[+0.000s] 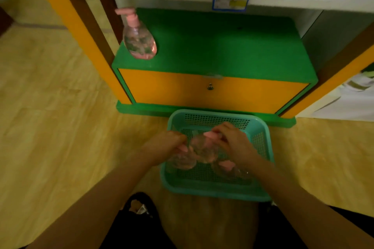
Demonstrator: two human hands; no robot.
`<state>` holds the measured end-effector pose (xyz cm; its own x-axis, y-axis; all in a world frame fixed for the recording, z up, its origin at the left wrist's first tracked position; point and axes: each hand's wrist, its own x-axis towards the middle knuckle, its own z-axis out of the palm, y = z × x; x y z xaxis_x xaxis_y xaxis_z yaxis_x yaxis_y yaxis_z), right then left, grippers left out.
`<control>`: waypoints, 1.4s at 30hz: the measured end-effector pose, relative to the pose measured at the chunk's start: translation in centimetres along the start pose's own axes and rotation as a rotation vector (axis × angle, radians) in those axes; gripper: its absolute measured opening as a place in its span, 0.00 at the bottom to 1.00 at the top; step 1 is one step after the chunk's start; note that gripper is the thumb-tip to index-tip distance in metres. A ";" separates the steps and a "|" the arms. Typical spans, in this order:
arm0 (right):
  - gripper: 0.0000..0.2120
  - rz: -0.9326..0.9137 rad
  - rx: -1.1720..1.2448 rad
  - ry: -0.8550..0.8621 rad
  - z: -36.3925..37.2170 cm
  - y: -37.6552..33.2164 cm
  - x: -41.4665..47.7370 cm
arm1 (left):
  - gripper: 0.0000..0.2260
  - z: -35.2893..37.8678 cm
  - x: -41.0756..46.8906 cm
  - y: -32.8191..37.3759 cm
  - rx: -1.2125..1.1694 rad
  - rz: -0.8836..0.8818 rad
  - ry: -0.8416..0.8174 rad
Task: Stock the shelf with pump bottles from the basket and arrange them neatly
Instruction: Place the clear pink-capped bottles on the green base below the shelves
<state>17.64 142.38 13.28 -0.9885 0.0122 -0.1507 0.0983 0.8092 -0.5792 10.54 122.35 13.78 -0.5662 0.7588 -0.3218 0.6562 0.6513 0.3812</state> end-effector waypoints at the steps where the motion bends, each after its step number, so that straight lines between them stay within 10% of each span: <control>1: 0.12 -0.026 0.009 0.031 -1.6 -0.8 0.1 | 0.07 -1.7 -0.7 0.2 -0.016 0.001 0.033; 18: 0.11 -0.260 -0.088 0.298 -15.8 -13.8 7.3 | 0.06 -17.9 -7.1 1.3 -0.254 -0.108 0.827; 26: 0.25 -0.108 -0.155 0.197 -11.9 -14.2 13.8 | 0.12 -19.3 -5.2 -2.1 -0.314 -0.149 0.896; 42: 0.09 -0.098 0.066 0.363 -9.9 -15.2 22.4 | 0.07 -21.2 -3.9 -4.0 -0.277 -0.247 0.977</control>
<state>-7.11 136.19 26.66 -0.9687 0.1537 0.1951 -0.0034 0.7772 -0.6292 -0.50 116.71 31.89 -0.9068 0.1906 0.3759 0.4000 0.6704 0.6250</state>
